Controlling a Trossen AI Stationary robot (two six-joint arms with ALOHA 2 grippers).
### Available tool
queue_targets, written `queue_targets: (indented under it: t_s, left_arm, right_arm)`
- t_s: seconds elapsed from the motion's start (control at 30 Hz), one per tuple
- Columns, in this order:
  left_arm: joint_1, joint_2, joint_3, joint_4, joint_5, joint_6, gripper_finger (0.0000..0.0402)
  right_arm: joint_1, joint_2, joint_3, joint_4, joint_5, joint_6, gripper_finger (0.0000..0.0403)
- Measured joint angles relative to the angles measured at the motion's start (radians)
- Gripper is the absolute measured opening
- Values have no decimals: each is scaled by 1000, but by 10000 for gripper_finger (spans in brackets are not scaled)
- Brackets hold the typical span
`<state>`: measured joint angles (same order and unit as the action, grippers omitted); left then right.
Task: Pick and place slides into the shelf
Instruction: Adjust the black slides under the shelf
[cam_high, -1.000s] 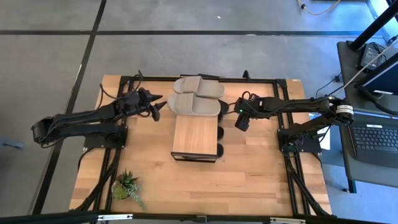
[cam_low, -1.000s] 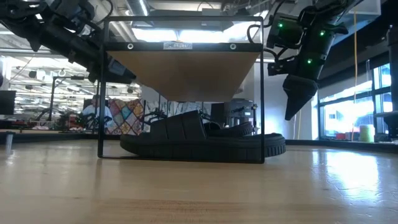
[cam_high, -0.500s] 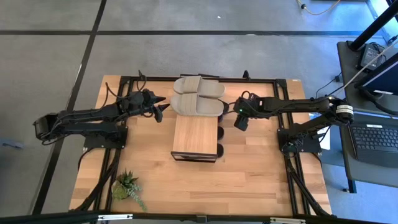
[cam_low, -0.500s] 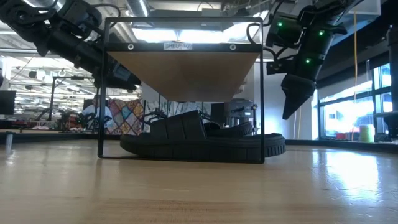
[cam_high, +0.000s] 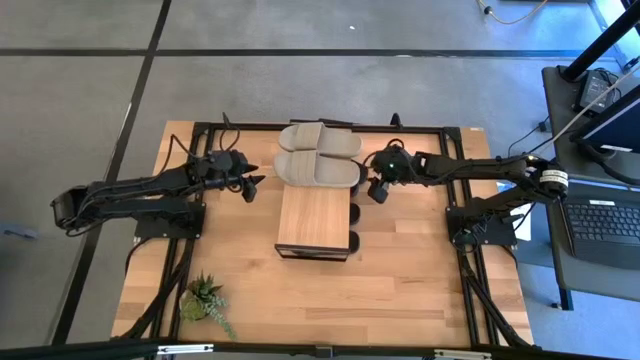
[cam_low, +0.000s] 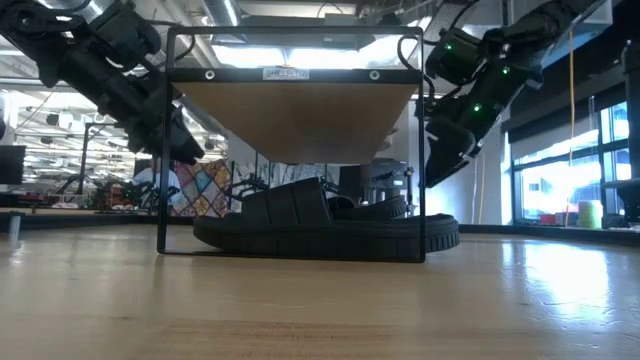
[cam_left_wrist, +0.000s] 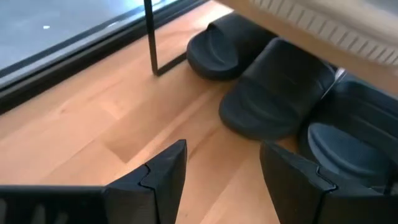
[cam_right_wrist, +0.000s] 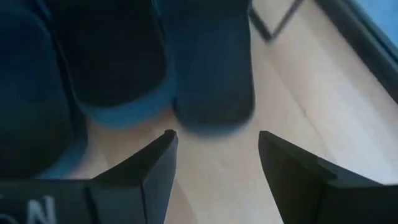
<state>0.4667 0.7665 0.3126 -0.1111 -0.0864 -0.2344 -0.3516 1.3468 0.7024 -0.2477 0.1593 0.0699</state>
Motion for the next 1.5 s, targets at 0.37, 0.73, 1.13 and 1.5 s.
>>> queue_targets:
  t_s: [0.37,0.73,1.13,1.5]
  left_arm:
    - [0,-1,0,-12,0,0,195]
    - [0,-1,0,-12,-2,8,195]
    - [-1,-1,0,-12,-2,8,195]
    - [-1,-1,0,-16,-2,9,195]
  right_arm:
    - [24,4,-179,462,-65,105,225]
    - [86,46,-274,755,-86,55,225]
    - [87,239,-275,1010,-82,0,225]
    - [86,396,-219,1030,-77,0,225]
